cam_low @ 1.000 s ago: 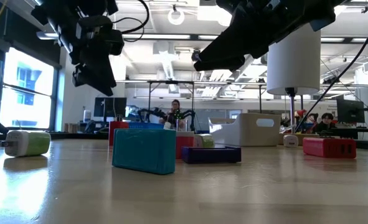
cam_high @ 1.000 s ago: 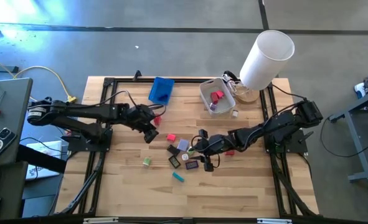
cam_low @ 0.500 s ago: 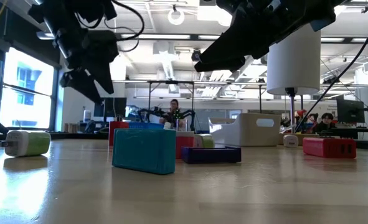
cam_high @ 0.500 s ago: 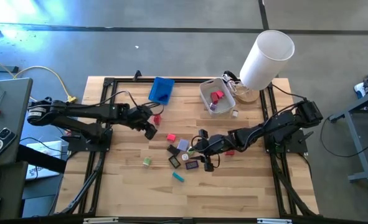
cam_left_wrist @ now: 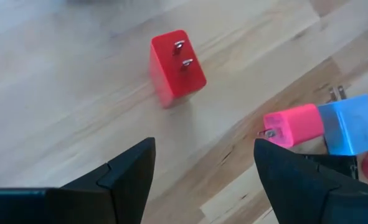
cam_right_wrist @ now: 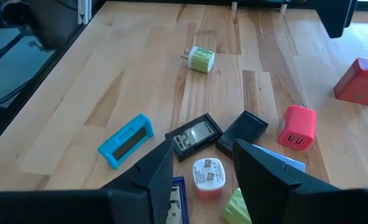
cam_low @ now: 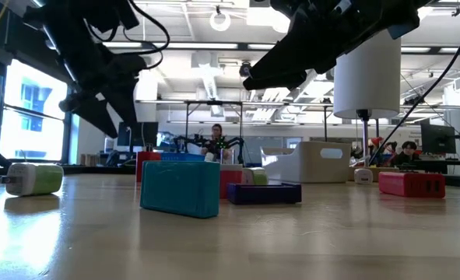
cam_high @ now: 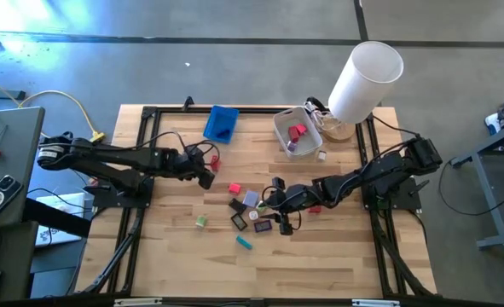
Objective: Pick & Place Office items
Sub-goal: Put the left red charger adapter into the white bin
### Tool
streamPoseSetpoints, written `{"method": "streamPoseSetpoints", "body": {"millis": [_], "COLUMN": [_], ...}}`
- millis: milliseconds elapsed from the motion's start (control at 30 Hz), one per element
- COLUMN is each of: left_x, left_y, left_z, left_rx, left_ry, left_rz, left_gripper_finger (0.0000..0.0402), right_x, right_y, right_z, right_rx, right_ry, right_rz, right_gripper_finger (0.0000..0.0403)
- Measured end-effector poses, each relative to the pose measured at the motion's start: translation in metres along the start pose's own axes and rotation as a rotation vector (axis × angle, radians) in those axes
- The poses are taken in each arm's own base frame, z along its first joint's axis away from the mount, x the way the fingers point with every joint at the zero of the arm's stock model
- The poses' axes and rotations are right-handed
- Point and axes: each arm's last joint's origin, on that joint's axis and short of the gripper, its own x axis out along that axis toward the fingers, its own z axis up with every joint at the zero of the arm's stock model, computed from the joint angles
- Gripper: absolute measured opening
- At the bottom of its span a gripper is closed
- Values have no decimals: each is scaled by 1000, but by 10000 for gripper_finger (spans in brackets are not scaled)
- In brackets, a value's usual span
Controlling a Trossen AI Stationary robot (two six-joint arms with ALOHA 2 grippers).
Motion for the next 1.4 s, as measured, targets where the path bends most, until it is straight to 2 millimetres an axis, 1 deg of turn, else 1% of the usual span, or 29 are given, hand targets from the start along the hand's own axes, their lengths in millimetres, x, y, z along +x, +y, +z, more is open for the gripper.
{"method": "streamPoseSetpoints", "body": {"millis": [200,333,533,667,733,867,1033,1167,1267,1400], "left_x": [3,11,34,52,59,70,84,94,98,99], "left_y": [-5,-10,-21,-27,-26,-22,-21,-20,-20,-19], "left_z": [-4,-9,-19,-25,-27,-27,-21,-19,-19,-18], "left_rx": [29,77,116,122,116,88,41,80,75,81], "left_ry": [-50,-103,-168,-162,-151,-151,-175,-177,-179,-178], "left_rz": [24,93,161,172,197,243,244,252,253,256], "left_gripper_finger": [265,265,265,265,265,265,265,265,265,264], "right_x": [0,0,0,0,0,0,0,0,0,0], "right_y": [0,0,0,0,0,0,0,0,0,0], "right_z": [0,0,0,0,0,0,0,0,0,0], "right_rx": [0,0,0,0,-3,-4,-4,-4,-4,-4], "right_ry": [0,0,0,1,2,4,4,2,3,4], "right_rz": [0,0,0,0,0,-1,-1,-1,-1,-1], "right_gripper_finger": [153,153,153,153,153,153,153,153,153,153]}}
